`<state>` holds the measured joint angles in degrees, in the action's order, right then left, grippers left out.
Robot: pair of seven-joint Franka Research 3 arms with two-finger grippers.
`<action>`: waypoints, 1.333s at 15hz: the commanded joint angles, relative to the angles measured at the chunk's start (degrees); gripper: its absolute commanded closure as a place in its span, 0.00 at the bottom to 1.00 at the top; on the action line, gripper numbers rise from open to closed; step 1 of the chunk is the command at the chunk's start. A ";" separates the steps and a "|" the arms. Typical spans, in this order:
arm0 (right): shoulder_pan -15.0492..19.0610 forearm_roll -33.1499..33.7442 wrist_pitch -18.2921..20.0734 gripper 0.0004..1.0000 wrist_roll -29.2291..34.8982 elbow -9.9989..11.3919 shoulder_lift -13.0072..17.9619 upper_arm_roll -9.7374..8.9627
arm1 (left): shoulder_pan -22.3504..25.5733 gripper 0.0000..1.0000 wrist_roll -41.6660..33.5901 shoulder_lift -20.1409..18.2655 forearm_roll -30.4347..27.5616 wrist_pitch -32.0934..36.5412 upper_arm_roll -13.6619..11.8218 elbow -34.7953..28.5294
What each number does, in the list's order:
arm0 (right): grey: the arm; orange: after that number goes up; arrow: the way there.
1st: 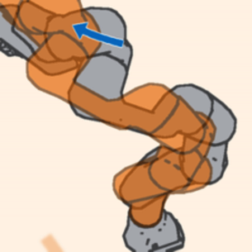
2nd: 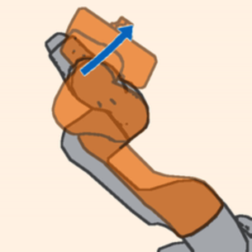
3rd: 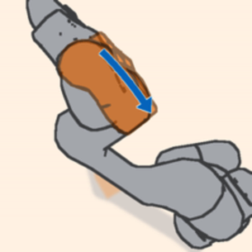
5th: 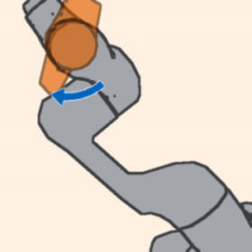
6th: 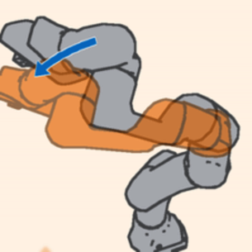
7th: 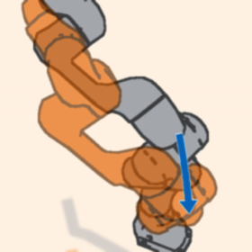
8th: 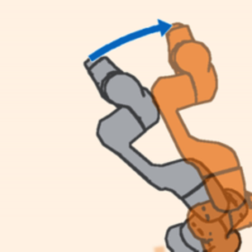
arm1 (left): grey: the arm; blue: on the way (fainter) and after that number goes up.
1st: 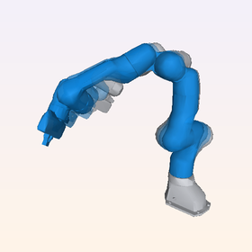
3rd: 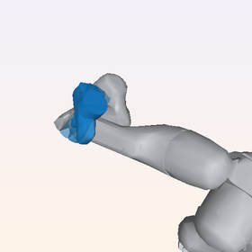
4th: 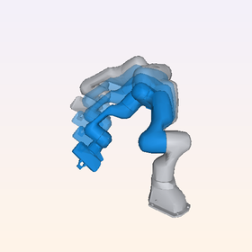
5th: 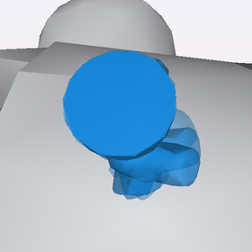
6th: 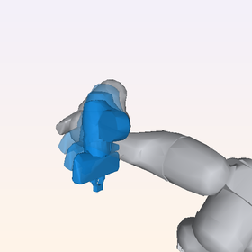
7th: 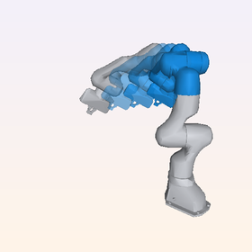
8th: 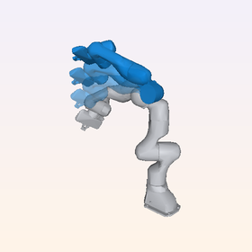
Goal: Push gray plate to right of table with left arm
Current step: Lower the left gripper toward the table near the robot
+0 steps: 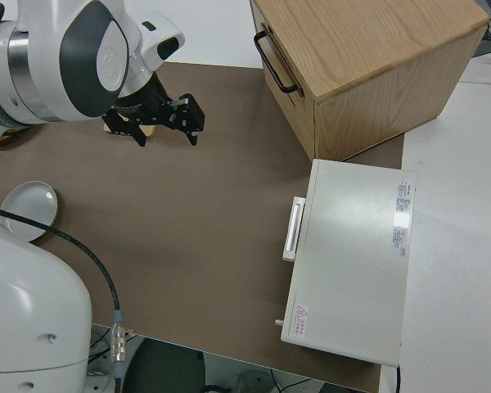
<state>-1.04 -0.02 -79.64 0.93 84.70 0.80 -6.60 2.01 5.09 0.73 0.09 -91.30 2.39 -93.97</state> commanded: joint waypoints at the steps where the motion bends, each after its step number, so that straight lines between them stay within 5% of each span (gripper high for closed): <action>1: 1.13 -0.33 0.89 0.02 0.74 -0.50 0.16 -0.87 | 0.28 0.00 -0.60 -0.28 -0.62 1.20 -0.72 0.90; 20: 1.13 -0.33 0.89 0.02 0.74 -0.50 0.16 -0.87 | 0.28 0.00 1.32 -1.51 -0.97 3.58 -0.90 -1.38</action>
<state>-1.04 -0.02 -79.64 0.93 84.70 0.80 -6.60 2.08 5.76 0.58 -0.33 -89.82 1.56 -93.94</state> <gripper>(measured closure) 0.013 0.000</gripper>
